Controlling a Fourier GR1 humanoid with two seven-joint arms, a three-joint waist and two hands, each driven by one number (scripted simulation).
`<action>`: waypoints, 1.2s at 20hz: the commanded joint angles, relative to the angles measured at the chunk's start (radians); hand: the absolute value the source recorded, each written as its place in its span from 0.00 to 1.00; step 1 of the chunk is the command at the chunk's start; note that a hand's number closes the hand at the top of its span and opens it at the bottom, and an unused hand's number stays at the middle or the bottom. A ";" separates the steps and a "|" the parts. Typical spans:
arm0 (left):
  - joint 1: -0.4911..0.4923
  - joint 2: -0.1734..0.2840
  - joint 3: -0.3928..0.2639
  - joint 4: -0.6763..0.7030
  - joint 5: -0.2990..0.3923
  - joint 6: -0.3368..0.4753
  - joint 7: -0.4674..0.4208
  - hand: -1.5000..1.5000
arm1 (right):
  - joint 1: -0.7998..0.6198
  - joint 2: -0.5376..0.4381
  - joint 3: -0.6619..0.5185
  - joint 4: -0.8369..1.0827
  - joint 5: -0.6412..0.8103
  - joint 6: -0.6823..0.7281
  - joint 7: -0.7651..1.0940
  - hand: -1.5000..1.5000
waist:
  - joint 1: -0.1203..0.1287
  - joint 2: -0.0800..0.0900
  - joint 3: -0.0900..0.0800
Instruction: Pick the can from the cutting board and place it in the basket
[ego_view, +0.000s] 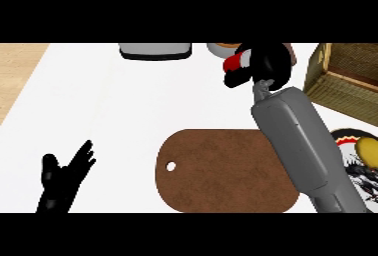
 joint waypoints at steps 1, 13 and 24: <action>0.073 -0.004 -0.016 0.012 -0.007 -0.009 -0.018 0.50 | -0.050 -0.002 -0.081 -0.123 0.036 -0.198 0.017 1.00 | 0.001 -0.003 -0.007; 0.011 0.002 0.023 0.038 -0.008 -0.021 0.019 0.50 | -0.271 -0.295 -0.316 -0.200 0.042 0.010 0.147 1.00 | -0.004 0.003 -0.009; -0.012 -0.054 0.008 0.082 -0.050 -0.016 -0.026 0.50 | -0.386 -0.472 -0.443 0.127 -0.001 0.011 -0.013 1.00 | 0.012 0.010 -0.009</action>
